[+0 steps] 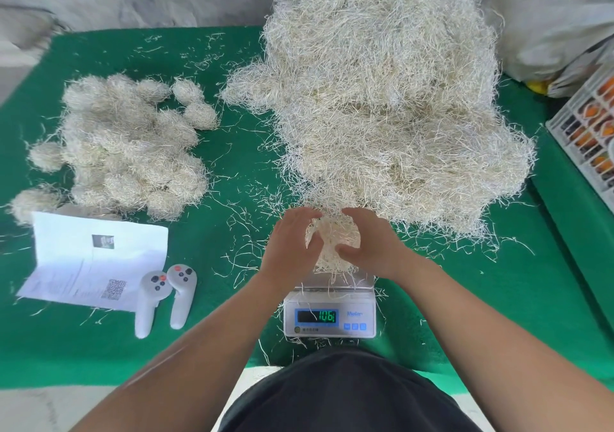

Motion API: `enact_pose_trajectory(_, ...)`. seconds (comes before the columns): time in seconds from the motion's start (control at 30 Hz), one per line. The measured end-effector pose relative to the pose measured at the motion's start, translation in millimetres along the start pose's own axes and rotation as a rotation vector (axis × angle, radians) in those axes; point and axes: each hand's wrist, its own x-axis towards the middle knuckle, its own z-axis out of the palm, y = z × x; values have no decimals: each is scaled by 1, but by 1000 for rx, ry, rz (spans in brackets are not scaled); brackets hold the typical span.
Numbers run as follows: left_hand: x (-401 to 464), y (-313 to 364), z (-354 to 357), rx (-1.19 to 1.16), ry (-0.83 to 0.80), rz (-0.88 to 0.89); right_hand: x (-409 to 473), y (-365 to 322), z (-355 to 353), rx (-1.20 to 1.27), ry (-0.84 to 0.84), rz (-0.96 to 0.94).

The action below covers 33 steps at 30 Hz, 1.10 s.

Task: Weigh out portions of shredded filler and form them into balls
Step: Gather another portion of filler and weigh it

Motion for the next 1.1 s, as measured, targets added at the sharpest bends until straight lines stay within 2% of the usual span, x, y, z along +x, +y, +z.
enact_pose_trajectory(0.1,0,2,6,-78,-132,-169,1,0,9,4,-45,57)
enact_pose_trajectory(0.2,-3,16,12,-419,-323,-383,0,-7,26,12,-116,83)
enact_pose_trajectory(0.3,-2,25,12,-621,-295,-483,3,-15,35,59,-88,54)
enact_pose_trajectory(0.37,6,26,10,-708,-214,-541,6,-25,26,309,-14,159)
enact_pose_trajectory(0.43,13,33,5,-775,-118,-637,5,-39,13,688,51,242)
enact_pose_trajectory(0.47,17,39,2,-874,-126,-699,5,-47,8,859,55,245)
enact_pose_trajectory(0.5,21,45,-1,-1045,-167,-756,5,-55,3,964,51,209)
enact_pose_trajectory(0.57,27,61,-12,-1304,-235,-806,2,-71,-2,979,48,107)
enact_pose_trajectory(0.63,35,74,-23,-1247,-167,-787,7,-76,-4,695,209,11)
enact_pose_trajectory(0.7,45,84,-35,-1136,-10,-744,12,-74,-10,330,367,-59)
enact_pose_trajectory(0.73,52,87,-40,-1161,65,-717,12,-71,-15,298,367,-65)
enact_pose_trajectory(0.77,57,91,-49,-1202,137,-694,12,-71,-20,388,311,-51)
enact_pose_trajectory(0.8,64,91,-56,-1209,198,-670,9,-73,-24,589,208,-23)
enact_pose_trajectory(0.87,76,94,-63,-1121,290,-620,3,-87,-32,1132,-69,44)
enact_pose_trajectory(0.93,77,105,-63,-1124,305,-534,4,-101,-40,1527,-218,56)
enact_pose_trajectory(0.97,74,115,-61,-1169,275,-484,6,-108,-46,1608,-202,83)
enact_pose_trajectory(1.03,69,126,-54,-1220,148,-376,11,-122,-59,1625,-50,160)
enact_pose_trajectory(1.1,68,131,-48,-1116,78,-262,16,-126,-64,1555,114,169)
